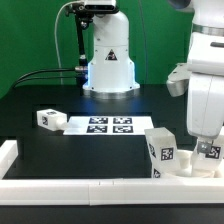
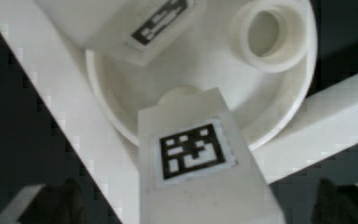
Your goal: Assemble stool
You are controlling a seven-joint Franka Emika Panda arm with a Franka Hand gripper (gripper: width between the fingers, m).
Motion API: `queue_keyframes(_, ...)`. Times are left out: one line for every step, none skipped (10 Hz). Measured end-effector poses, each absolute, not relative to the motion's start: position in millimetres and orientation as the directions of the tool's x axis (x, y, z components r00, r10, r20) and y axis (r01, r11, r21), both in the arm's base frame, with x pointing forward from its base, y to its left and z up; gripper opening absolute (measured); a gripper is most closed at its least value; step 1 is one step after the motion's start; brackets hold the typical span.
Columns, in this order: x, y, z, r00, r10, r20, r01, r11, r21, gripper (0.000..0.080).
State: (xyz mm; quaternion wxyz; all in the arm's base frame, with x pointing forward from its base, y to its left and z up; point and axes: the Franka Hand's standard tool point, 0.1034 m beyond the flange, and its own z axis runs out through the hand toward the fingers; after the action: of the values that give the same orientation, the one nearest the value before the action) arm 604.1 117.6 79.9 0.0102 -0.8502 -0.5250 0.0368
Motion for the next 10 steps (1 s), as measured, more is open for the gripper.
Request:
queue_keyframes(603.9, 117.3, 79.7, 0.464, 0.884, -0.053, 0.883, -0.467, -0.055, 0.0622)
queue_keyframes(603.8, 117.1, 79.6, 0.497, 0.866, -0.054, 0.864, -0.5, -0.055, 0.0452)
queue_keyframes(603.9, 116.8, 79.9, 0.587, 0.807, -0.06, 0.806, -0.59, -0.048, 0.0452)
queue_keyframes(604.4, 116.8, 81.5, 0.684, 0.727, -0.061, 0.726, -0.687, -0.038, 0.0347)
queue_keyframes(605.4, 117.0, 84.8, 0.78, 0.624, -0.049, 0.624, -0.781, -0.02, 0.0346)
queue_keyframes(604.2, 117.5, 85.9, 0.867, 0.497, -0.033, 0.497, -0.868, -0.006, 0.0346)
queue_keyframes(604.0, 118.2, 85.1, 0.937, 0.347, -0.026, 0.348, -0.938, 0.001, 0.0345)
queue_keyframes(604.5, 117.5, 82.5, 0.972, 0.233, -0.004, 0.233, -0.972, 0.006, 0.0345)
queue_keyframes(603.6, 116.6, 81.5, 0.984, 0.178, 0.023, 0.178, -0.984, 0.006, 0.0344)
queue_keyframes(602.6, 116.5, 81.5, 0.993, 0.119, 0.022, 0.119, -0.993, 0.005, 0.0344)
